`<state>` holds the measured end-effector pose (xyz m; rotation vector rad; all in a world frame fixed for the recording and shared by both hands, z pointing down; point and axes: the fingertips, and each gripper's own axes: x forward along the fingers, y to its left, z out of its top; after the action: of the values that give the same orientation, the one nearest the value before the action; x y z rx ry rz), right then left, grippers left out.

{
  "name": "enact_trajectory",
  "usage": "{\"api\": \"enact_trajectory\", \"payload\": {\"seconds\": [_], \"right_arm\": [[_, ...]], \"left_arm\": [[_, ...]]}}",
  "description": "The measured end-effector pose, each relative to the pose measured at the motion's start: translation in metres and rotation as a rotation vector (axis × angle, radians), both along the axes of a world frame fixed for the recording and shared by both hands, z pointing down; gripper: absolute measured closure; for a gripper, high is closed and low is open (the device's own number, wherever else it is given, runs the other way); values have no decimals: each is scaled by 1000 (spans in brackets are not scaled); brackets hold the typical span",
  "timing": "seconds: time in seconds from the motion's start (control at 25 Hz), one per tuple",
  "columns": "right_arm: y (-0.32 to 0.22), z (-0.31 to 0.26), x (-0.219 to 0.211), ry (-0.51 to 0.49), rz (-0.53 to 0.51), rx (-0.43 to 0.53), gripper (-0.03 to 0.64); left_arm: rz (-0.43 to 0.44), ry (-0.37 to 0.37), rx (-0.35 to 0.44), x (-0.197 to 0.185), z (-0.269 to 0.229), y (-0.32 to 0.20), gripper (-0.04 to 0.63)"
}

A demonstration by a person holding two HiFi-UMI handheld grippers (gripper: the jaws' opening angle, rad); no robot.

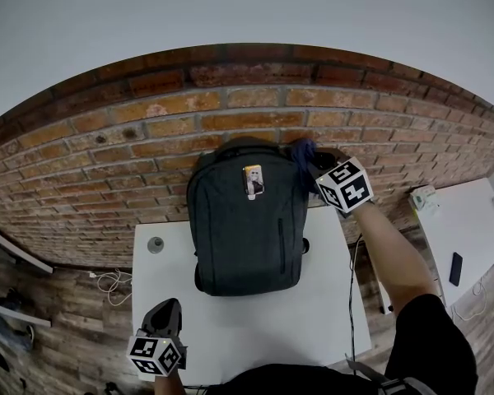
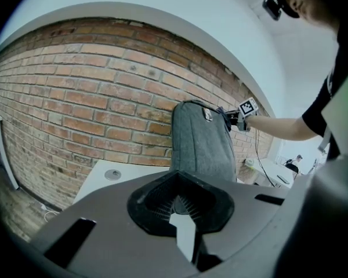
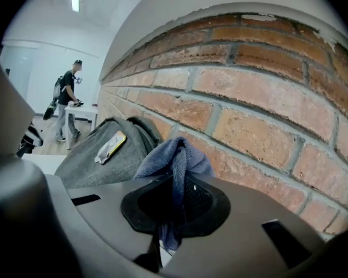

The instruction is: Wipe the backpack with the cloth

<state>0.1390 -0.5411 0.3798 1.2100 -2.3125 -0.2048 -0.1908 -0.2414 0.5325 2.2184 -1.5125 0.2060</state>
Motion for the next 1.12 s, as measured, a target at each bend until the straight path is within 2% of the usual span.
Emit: {"api": "enact_trajectory", "payload": {"seconds": [0.32, 0.72, 1.12], "right_arm": [[0, -27, -52, 20, -76, 51, 597], [-3, -28, -67, 21, -8, 47, 597], [3, -35, -114, 13, -34, 72, 597]], "left_arm": [[-6, 12, 5, -2, 1, 3, 600], [-14, 26, 4, -15, 4, 17, 600], [-46, 24, 4, -44, 4, 37, 600]]}}
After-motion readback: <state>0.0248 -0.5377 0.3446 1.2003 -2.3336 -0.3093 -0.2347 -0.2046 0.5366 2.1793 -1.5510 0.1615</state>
